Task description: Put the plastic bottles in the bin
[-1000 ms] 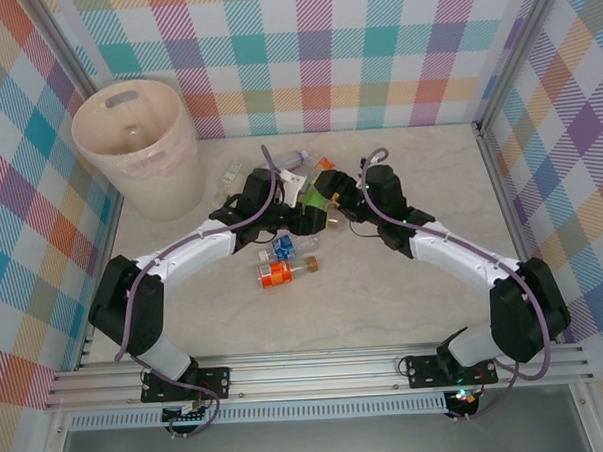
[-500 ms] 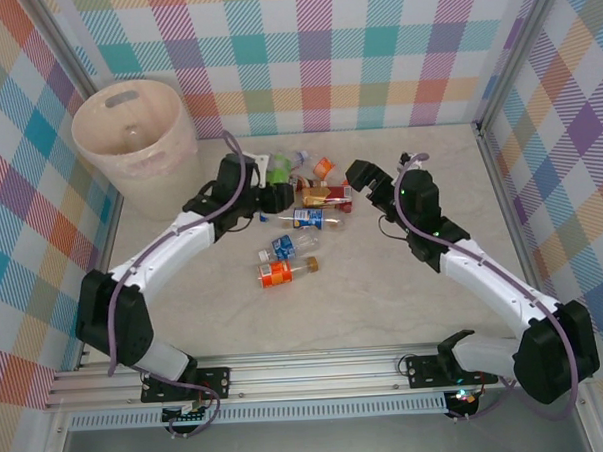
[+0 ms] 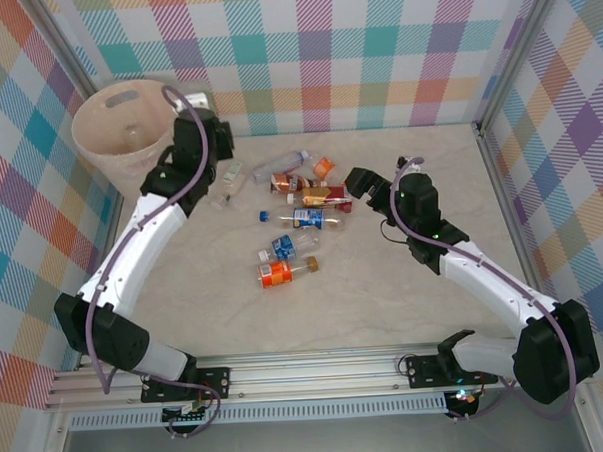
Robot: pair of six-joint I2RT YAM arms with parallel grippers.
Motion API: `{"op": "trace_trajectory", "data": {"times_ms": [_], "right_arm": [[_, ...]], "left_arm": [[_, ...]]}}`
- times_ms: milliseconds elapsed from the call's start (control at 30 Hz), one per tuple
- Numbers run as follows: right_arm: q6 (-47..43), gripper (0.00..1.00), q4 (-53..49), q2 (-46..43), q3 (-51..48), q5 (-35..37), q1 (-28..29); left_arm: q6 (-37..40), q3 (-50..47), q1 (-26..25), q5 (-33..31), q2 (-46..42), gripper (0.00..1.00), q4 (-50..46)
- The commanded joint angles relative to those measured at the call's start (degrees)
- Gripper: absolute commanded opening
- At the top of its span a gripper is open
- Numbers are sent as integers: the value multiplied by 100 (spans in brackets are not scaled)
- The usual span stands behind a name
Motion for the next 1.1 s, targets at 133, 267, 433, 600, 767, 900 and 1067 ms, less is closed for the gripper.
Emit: {"op": "trace_trajectory", "data": {"times_ms": [133, 267, 433, 600, 767, 900, 1067], "right_arm": [[-675, 100, 112, -202, 337, -699, -29], [-667, 100, 51, -170, 375, -772, -31], [-728, 100, 51, -218, 375, -891, -31], [-780, 100, -82, -331, 359, -833, -30], [-772, 100, -153, -385, 358, -769, -30], [-766, 100, -145, -367, 371, -761, -31], [-746, 100, -151, -306, 413, -785, -31]], "left_arm": [[597, 1276, 982, -874, 869, 52, -266], [857, 1897, 1518, -231, 1415, 53, -521], [1283, 2312, 2148, 440, 1996, 53, -527], [1455, 2489, 2712, 1282, 2361, 53, -558], [1522, 3013, 3067, 1278, 2921, 57, -895], [1378, 3848, 3075, 861, 3343, 69, -1579], [1022, 4020, 3076, 797, 3318, 86, -1718]]}}
